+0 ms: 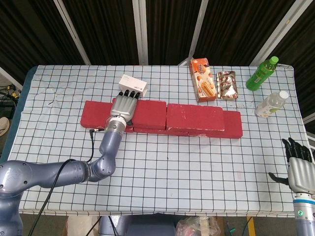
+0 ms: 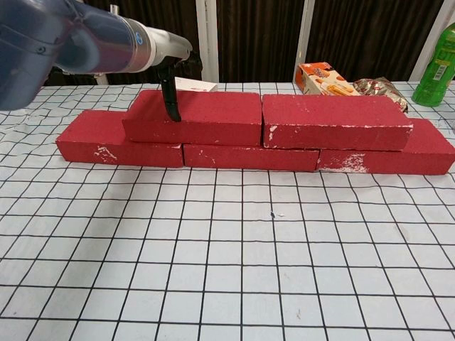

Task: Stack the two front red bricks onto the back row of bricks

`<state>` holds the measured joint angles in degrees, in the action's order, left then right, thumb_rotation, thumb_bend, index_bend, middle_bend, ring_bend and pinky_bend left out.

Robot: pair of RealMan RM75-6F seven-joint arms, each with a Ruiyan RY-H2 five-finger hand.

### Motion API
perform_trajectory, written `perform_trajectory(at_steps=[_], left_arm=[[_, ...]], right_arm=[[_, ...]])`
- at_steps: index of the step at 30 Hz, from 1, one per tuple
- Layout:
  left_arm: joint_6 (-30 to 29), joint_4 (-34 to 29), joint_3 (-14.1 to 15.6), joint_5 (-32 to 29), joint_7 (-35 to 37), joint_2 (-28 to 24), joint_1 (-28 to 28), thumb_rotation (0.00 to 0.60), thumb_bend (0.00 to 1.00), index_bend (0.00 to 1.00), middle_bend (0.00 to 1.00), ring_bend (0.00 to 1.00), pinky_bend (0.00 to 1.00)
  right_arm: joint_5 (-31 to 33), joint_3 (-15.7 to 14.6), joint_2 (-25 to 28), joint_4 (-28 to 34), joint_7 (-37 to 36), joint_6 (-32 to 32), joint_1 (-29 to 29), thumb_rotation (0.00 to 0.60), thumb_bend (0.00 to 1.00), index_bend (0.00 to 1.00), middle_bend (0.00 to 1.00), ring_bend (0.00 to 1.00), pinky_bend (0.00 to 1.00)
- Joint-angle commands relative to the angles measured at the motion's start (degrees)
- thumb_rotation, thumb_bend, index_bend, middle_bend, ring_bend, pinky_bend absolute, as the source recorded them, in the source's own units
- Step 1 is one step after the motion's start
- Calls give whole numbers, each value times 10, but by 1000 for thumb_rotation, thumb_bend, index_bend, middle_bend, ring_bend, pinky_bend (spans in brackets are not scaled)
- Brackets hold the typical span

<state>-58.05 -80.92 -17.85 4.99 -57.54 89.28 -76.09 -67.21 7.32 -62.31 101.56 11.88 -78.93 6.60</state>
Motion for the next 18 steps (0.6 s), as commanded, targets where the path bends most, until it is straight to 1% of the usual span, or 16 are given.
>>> perform_trajectory(at_steps=[1,3,5,7,9,13,18], left_arm=[[-24,-49,-9,-1,2,-38,9,600,0,72,55,36,123],[-37,-82,-10,-6,1,-65,17,600,0,71,68,35,121],[-45,-115,-3,-11,-4,-97,29,600,0,71,85,35,122],[-48,-150,10,-14,-6,-134,46,600,0,81,94,37,123],[-43,-162,22,-12,1,-158,64,600,0,104,104,42,125],[-11,-155,40,7,43,-185,103,600,0,162,116,47,128],[28,-124,68,41,79,-193,136,600,0,199,140,57,134]], right_arm=[[1,0,0,0,0,0,0,600,154,48,0,0,0],[2,0,1,-1,1,1,0,600,153,48,0,0,0],[3,0,1,-1,1,2,0,600,154,48,0,0,0],[4,0,2,-1,1,3,0,600,154,48,0,0,0],[4,0,2,1,1,4,0,600,153,48,0,0,0],[1,-1,2,4,3,1,-1,600,153,48,0,0,0],[2,-2,-1,5,10,1,0,600,154,48,0,0,0]])
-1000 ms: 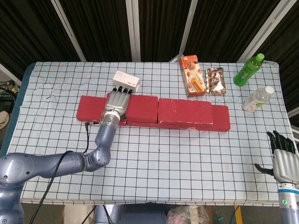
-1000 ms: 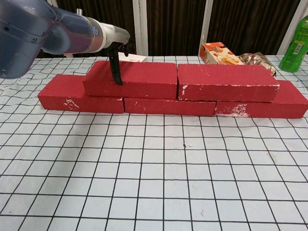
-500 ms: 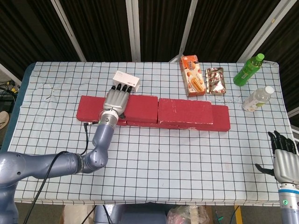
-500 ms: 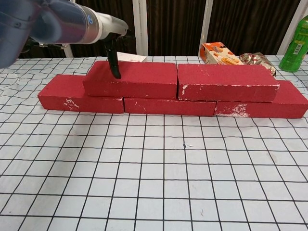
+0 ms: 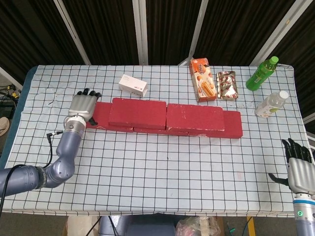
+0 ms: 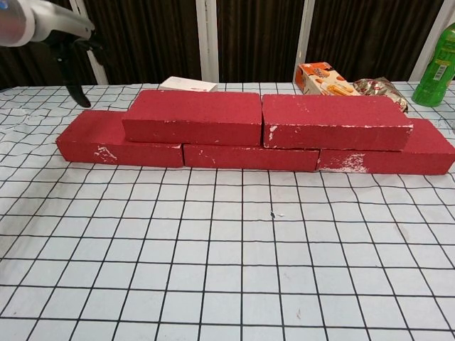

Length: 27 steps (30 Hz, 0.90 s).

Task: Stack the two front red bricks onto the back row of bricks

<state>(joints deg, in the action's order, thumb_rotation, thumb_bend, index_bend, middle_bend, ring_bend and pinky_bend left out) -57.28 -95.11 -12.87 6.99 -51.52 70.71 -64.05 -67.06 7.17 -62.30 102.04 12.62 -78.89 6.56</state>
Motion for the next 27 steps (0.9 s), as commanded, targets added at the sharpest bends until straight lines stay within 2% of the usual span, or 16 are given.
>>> perform_trajectory(at_steps=[1,6,11,19,27], left_arm=[[26,25,24,33,27,-6,22,600,0,206,148,61,136],[47,43,42,86,61,-1,45,600,0,208,156,63,136],[54,54,51,110,76,10,50,600,0,200,157,63,137],[65,77,64,113,76,44,41,600,0,168,157,63,142],[67,91,64,112,77,69,30,600,0,145,158,63,144]], right_arm=[[1,0,-2,1,4,1,1,600,153,48,0,0,0],[2,-1,-5,1,11,0,2,600,154,48,0,0,0],[2,-1,-6,1,14,3,4,600,154,48,0,0,0],[4,-1,-7,0,14,4,4,600,154,48,0,0,0],[6,-1,-6,-1,13,6,5,600,153,48,0,0,0]])
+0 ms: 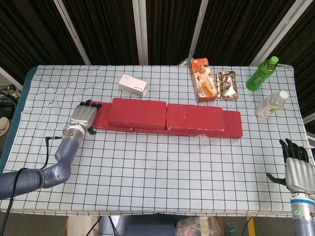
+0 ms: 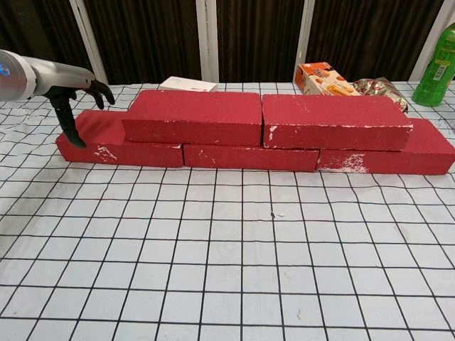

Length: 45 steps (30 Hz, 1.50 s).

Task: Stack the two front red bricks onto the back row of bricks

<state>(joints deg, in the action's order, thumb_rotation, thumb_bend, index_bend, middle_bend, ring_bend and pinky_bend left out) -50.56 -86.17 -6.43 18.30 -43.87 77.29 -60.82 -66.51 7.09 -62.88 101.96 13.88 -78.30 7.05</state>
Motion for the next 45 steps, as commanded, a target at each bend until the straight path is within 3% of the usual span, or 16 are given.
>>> perform_trajectory(at_steps=[1,19,40,45], left_arm=[[-1,3,0,-1,0,5,-3,600,0,143,158,63,144],[-9,1,2,-19,-16,34,-31,600,0,129,156,63,144],[-19,-8,4,-25,-17,33,-40,600,0,131,162,64,144],[-23,-19,6,-25,-17,26,-39,600,0,176,183,72,149]], right_arm=[[0,0,0,0,0,0,0,600,154,48,0,0,0],[3,1,0,-1,-1,1,1,600,154,48,0,0,0],[4,1,-1,0,1,1,2,600,154,48,0,0,0],[4,1,0,0,1,0,1,600,154,48,0,0,0]])
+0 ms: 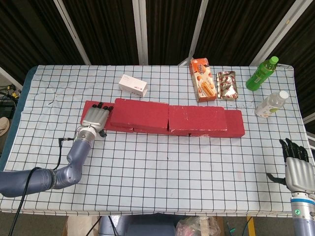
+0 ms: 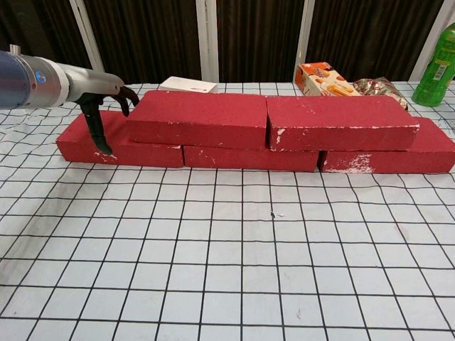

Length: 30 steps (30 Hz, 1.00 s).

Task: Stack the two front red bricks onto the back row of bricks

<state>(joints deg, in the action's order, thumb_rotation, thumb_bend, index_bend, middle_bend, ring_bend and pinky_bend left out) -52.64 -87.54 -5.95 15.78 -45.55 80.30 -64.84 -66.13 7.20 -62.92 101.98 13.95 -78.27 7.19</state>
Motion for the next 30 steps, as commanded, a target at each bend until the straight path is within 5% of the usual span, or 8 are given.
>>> perform_trajectory(at_steps=[1,6,9,12,16,23,30], left_arm=[[-3,-8,2,-1,0,-7,2,600,0,178,185,75,151],[-23,-61,0,-6,5,-59,10,600,0,165,167,80,173],[-32,-133,-24,30,69,-124,43,600,0,156,151,80,181],[-36,-220,-44,110,175,-206,111,600,0,150,143,80,181],[-71,-305,-12,294,321,-302,255,600,0,148,143,79,181],[-191,-197,77,511,452,-257,422,600,0,149,144,79,181],[-275,-109,95,605,508,-198,485,600,0,149,110,65,164]], right_arm=[[0,0,0,0,0,0,0,600,154,48,0,0,0],[-1,-1,0,0,1,-1,-1,600,154,48,0,0,0],[-1,-2,0,0,3,0,0,600,153,48,0,0,0],[-2,-3,0,2,5,-1,0,600,154,48,0,0,0],[-12,-8,0,7,7,2,1,600,153,48,0,0,0],[-36,-17,-2,11,11,-4,-1,600,153,48,0,0,0],[-46,-20,-3,17,12,-14,-5,600,154,48,0,0,0]])
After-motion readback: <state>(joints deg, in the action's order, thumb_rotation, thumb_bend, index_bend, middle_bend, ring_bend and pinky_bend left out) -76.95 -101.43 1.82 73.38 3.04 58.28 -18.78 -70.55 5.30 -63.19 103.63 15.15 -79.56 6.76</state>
